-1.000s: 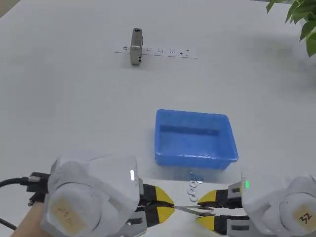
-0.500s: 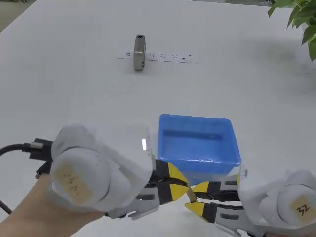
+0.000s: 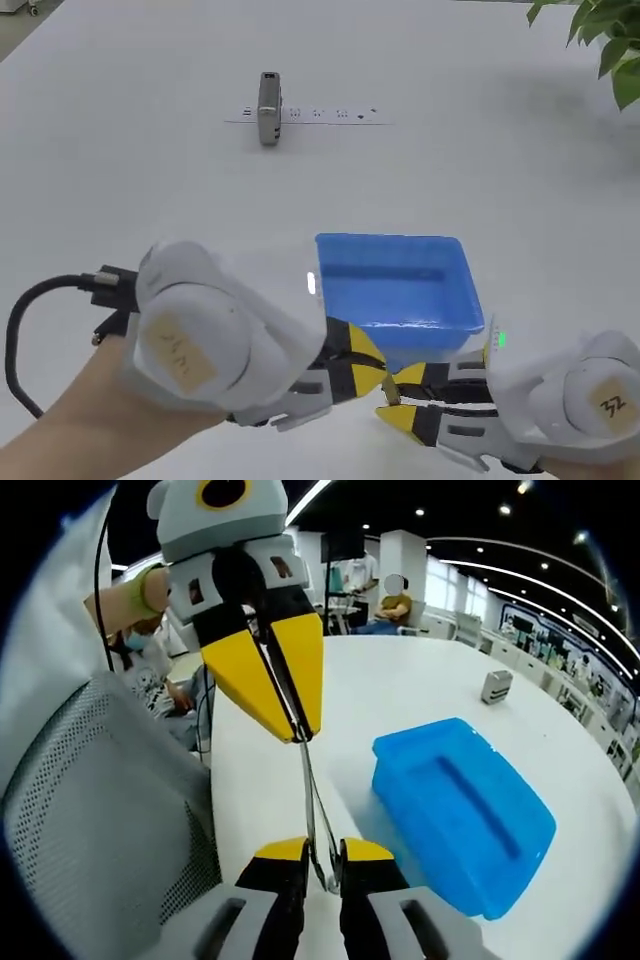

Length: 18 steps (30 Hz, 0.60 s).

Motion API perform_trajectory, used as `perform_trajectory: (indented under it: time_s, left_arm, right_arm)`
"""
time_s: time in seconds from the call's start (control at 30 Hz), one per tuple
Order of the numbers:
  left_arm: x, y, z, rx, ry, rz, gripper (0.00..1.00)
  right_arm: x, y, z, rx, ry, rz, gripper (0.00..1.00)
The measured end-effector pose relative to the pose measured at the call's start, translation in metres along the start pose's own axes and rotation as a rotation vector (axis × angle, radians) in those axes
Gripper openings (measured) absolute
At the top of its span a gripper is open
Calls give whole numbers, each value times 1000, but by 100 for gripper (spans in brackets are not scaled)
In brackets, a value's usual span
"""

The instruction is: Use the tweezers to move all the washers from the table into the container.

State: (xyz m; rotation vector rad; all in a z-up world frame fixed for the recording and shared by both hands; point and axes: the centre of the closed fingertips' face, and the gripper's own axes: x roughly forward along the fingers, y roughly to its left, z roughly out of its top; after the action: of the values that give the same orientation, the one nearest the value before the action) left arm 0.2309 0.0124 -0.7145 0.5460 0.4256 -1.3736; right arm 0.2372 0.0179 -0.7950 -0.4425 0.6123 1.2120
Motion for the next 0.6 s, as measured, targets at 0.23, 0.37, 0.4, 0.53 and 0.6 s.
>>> perform_trajectory:
  time_s: [0.23, 0.37, 0.4, 0.53, 0.6]
  left_arm:
    - [10, -1, 11, 9, -9, -40, 0]
    - [16, 5, 12, -16, -34, -13, 0]
    - [15, 7, 9, -27, -31, -2, 0]
    - [-2, 17, 6, -146, -99, 66, 0]
    - [-13, 22, 3, -216, -146, 101, 2]
  right_arm:
    - [-14, 3, 20, -22, -40, -5, 7]
    - [-17, -5, 10, -24, -12, -33, 4]
    - [-18, -6, 10, -13, -14, -38, 4]
    - [-22, -6, 4, 12, -32, -38, 3]
    - [-23, -7, 3, 19, -53, -42, 3]
